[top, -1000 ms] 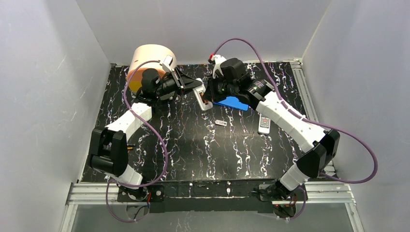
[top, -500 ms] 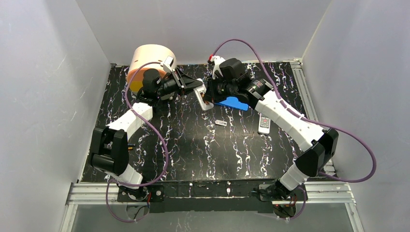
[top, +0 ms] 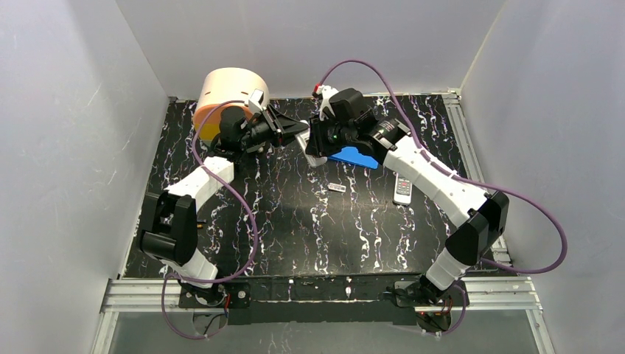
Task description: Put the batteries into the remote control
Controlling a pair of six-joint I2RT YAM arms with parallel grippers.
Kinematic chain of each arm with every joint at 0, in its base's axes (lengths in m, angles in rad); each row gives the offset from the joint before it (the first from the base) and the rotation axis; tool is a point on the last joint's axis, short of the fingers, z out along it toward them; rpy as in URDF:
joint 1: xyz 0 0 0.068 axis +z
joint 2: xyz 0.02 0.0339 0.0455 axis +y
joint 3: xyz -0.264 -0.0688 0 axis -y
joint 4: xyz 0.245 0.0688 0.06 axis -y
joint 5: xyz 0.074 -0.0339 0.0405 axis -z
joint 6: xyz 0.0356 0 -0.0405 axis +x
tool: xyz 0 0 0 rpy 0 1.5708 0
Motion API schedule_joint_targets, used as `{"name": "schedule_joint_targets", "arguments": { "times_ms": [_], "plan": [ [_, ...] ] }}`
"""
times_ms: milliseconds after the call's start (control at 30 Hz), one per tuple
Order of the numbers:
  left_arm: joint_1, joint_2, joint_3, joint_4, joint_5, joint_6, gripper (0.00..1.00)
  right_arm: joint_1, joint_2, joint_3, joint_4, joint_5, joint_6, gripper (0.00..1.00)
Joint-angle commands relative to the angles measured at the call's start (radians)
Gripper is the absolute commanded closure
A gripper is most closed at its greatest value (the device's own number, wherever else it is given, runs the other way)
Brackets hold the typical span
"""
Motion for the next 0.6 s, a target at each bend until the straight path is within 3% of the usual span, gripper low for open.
{"name": "schedule_joint_targets", "arguments": {
  "times_ms": [0, 300, 567],
  "plan": [
    [-0.013, -0.023, 0.009, 0.044, 0.016, -0.073, 1.0, -0.004, 0.022, 0.058, -0.02, 0.027, 0.003, 0.66],
    [-0.013, -0.013, 0.015, 0.044, 0.017, -0.078, 1.0, -0.011, 0.027, 0.107, -0.045, 0.055, 0.005, 0.58],
    [-0.013, -0.011, 0.009, 0.044, 0.018, -0.084, 1.0, -0.016, 0.018, 0.116, -0.044, 0.076, 0.011, 0.56]
  ]
}}
